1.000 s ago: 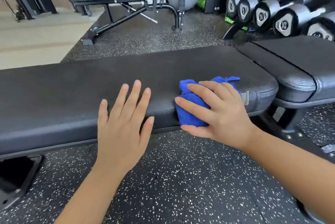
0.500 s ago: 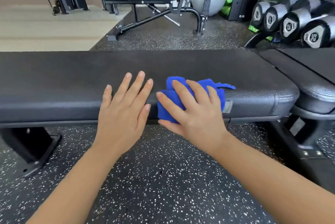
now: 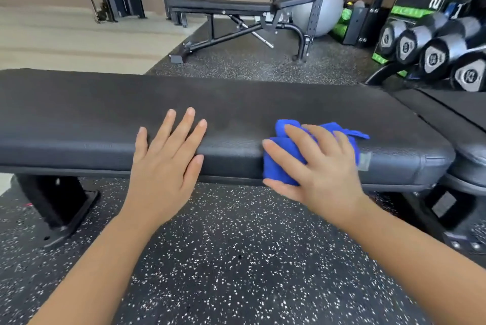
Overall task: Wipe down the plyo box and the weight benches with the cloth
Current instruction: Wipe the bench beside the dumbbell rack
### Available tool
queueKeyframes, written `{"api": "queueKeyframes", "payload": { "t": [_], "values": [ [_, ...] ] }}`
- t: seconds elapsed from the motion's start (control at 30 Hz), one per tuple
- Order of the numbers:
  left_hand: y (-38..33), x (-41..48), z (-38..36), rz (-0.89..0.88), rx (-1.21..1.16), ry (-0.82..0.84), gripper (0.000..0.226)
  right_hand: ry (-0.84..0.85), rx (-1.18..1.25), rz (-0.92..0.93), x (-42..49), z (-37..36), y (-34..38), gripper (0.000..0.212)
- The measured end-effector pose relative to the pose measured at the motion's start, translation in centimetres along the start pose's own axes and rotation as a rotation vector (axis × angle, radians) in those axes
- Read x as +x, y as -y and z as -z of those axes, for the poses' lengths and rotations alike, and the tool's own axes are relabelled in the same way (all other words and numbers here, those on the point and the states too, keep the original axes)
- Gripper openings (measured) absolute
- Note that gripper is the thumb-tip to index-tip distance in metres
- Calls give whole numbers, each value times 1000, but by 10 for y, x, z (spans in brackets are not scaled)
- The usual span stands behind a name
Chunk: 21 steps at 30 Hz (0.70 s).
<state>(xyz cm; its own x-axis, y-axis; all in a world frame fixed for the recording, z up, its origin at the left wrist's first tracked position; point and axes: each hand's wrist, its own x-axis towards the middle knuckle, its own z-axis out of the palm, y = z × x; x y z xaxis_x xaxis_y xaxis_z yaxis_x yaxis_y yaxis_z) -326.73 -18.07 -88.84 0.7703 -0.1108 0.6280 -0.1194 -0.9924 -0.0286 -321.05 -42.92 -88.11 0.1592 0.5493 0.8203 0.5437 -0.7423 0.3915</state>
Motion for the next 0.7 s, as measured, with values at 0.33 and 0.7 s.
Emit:
{"api": "queueKeyframes", "payload": {
  "t": [0.33, 0.7],
  "values": [
    [14, -4, 5, 43, 0, -2, 51, 59, 40, 71, -9, 9, -20, 44],
    [46, -17, 8, 118, -11, -18, 52, 100, 60, 5, 68, -30, 95, 46]
  ]
}}
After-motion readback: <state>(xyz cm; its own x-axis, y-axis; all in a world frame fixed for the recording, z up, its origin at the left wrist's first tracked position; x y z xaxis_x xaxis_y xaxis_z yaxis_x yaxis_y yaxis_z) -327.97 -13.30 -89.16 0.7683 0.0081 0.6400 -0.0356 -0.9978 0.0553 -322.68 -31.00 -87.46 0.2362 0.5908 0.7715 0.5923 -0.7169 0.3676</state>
